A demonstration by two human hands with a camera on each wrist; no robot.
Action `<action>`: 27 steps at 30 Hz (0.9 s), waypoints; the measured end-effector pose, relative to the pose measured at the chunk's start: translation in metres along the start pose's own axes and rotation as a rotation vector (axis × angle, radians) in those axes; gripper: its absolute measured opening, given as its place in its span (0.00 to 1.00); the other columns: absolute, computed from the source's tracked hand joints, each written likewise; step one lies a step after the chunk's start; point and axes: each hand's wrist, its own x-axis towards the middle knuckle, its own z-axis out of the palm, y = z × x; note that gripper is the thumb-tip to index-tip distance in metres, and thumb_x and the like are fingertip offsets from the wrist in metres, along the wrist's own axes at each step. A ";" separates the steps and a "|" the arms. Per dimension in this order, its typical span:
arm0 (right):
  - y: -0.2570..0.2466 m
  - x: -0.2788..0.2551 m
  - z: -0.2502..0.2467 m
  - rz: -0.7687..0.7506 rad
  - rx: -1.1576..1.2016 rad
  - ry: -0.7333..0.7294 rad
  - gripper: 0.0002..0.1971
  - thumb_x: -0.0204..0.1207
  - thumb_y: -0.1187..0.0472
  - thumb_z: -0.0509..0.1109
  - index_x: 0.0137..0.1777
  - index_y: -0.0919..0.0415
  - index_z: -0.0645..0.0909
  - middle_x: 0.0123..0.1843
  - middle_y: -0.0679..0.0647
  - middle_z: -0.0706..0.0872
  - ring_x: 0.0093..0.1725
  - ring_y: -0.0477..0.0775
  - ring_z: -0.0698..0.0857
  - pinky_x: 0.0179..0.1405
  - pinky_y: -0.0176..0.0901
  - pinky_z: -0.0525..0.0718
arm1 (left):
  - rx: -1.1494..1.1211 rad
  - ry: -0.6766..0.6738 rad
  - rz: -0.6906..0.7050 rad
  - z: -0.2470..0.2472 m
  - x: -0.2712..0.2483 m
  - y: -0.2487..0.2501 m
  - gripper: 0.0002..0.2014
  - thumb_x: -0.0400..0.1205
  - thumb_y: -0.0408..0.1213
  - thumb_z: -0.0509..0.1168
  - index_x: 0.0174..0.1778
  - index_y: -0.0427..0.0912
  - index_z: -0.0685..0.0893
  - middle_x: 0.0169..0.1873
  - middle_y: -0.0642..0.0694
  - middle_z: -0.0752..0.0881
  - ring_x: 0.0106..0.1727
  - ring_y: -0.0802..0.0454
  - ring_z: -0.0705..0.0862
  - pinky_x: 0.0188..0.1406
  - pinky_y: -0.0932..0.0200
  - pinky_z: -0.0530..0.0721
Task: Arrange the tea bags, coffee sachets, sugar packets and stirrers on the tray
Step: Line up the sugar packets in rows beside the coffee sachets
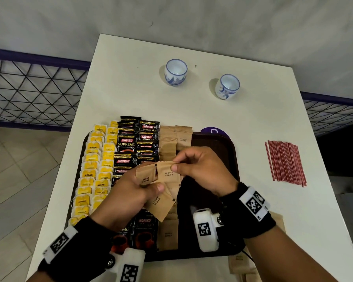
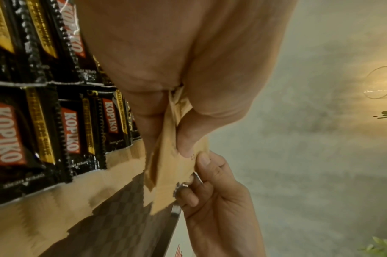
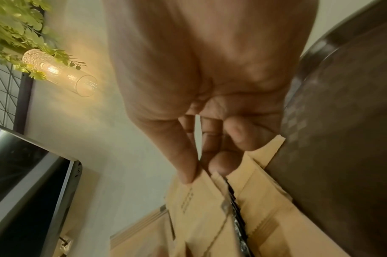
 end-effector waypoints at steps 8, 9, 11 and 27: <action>0.002 0.000 0.004 -0.030 0.127 0.031 0.08 0.75 0.74 0.76 0.47 0.61 0.90 0.38 0.63 0.87 0.26 0.48 0.82 0.28 0.35 0.80 | -0.004 0.044 -0.020 0.001 0.000 0.000 0.20 0.82 0.24 0.70 0.62 0.54 0.87 0.51 0.53 0.94 0.53 0.53 0.92 0.52 0.53 0.89; 0.003 0.000 0.004 -0.009 0.144 0.029 0.08 0.75 0.74 0.76 0.48 0.61 0.89 0.38 0.61 0.85 0.26 0.48 0.83 0.25 0.34 0.78 | -0.012 0.048 -0.025 0.000 0.000 0.000 0.20 0.82 0.24 0.70 0.62 0.55 0.87 0.51 0.53 0.94 0.53 0.54 0.92 0.52 0.54 0.89; 0.005 0.001 0.002 0.049 0.162 0.003 0.08 0.74 0.75 0.76 0.49 0.63 0.86 0.37 0.56 0.85 0.27 0.48 0.84 0.21 0.34 0.77 | -0.023 0.056 -0.031 0.000 0.000 -0.001 0.21 0.82 0.24 0.71 0.63 0.55 0.86 0.52 0.53 0.94 0.54 0.54 0.92 0.51 0.55 0.89; 0.026 0.047 -0.062 0.196 -0.001 0.332 0.07 0.74 0.76 0.74 0.40 0.64 0.84 0.29 0.57 0.88 0.24 0.48 0.86 0.21 0.36 0.78 | -0.051 0.031 -0.047 -0.006 -0.006 -0.011 0.22 0.82 0.24 0.71 0.61 0.58 0.90 0.53 0.47 0.94 0.52 0.48 0.93 0.46 0.53 0.92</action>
